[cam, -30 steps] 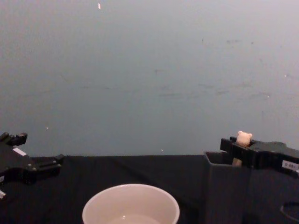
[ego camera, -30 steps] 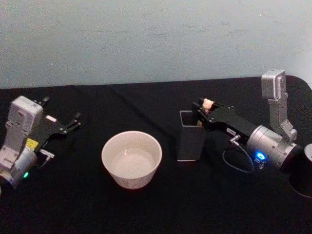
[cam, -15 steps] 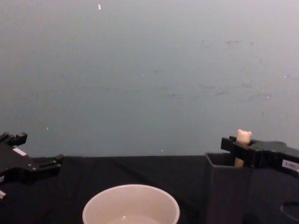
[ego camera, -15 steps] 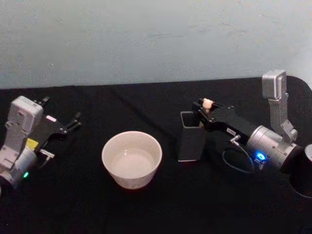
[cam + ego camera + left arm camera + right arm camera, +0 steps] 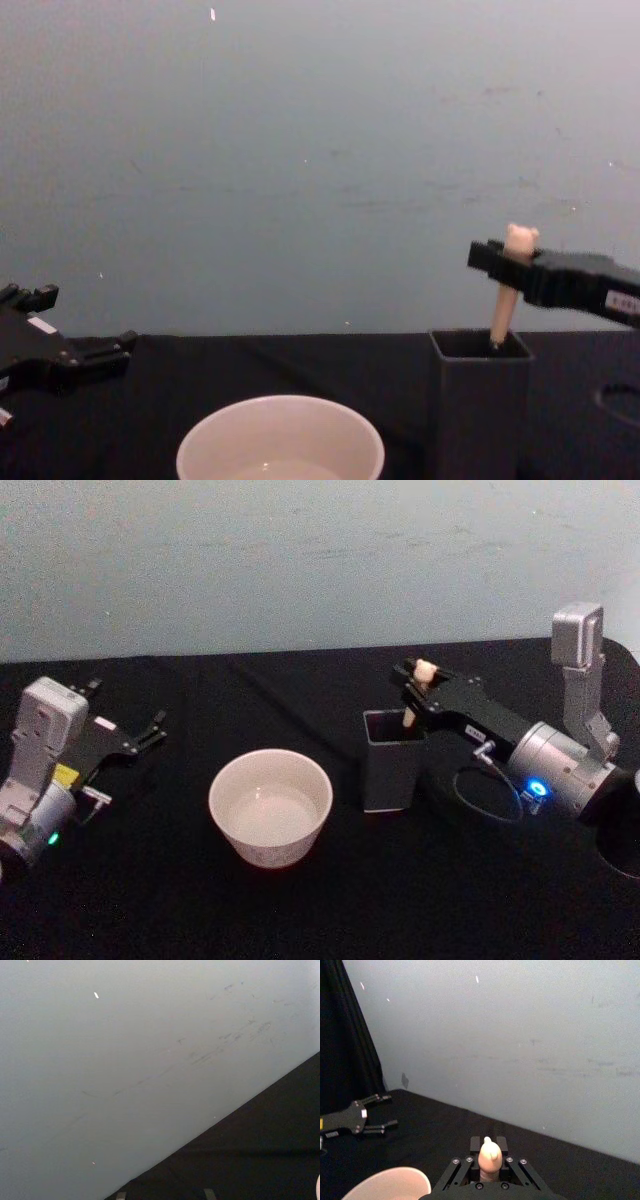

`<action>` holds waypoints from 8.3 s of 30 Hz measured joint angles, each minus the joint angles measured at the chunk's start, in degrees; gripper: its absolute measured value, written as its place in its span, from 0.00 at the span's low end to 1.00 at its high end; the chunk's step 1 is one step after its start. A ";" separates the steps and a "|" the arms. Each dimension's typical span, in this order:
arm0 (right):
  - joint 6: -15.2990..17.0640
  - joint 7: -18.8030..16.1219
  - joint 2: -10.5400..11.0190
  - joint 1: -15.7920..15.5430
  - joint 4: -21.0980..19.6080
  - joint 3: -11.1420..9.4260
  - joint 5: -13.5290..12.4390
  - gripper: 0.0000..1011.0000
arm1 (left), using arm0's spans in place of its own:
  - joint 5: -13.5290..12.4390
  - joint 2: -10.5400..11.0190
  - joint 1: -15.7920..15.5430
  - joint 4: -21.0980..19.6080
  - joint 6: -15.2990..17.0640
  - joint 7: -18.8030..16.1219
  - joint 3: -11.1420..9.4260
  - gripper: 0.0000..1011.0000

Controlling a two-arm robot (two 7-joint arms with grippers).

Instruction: Pick up the stirring spoon with one hand, stir inside the cup, then place it back in its original position.

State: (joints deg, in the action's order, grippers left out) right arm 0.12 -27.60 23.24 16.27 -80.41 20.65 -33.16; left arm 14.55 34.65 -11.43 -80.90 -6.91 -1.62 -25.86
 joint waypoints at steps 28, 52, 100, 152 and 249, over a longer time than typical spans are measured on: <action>-2.77 -0.78 -0.88 3.82 -6.00 1.02 0.34 0.19 | 0.00 0.00 0.00 0.00 0.00 0.00 0.00 0.99; -5.47 -9.56 -6.41 9.62 5.07 9.98 0.63 0.19 | 0.00 0.00 0.00 0.00 0.00 0.00 0.00 0.99; -13.06 -11.73 -11.91 11.73 18.74 12.50 8.07 0.19 | 0.00 0.00 0.00 0.00 0.00 0.00 0.00 0.99; -11.99 -11.54 -11.82 9.92 14.74 14.00 8.10 0.19 | 0.00 0.00 0.00 0.00 0.00 0.00 0.00 0.99; -12.19 -9.86 -8.65 7.34 11.48 11.16 9.31 0.19 | 0.00 0.00 0.00 0.00 0.00 0.00 0.00 0.99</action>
State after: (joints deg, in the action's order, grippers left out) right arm -12.06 -37.46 14.59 23.61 -68.93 31.80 -23.85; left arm 14.55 34.65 -11.43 -80.90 -6.91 -1.62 -25.86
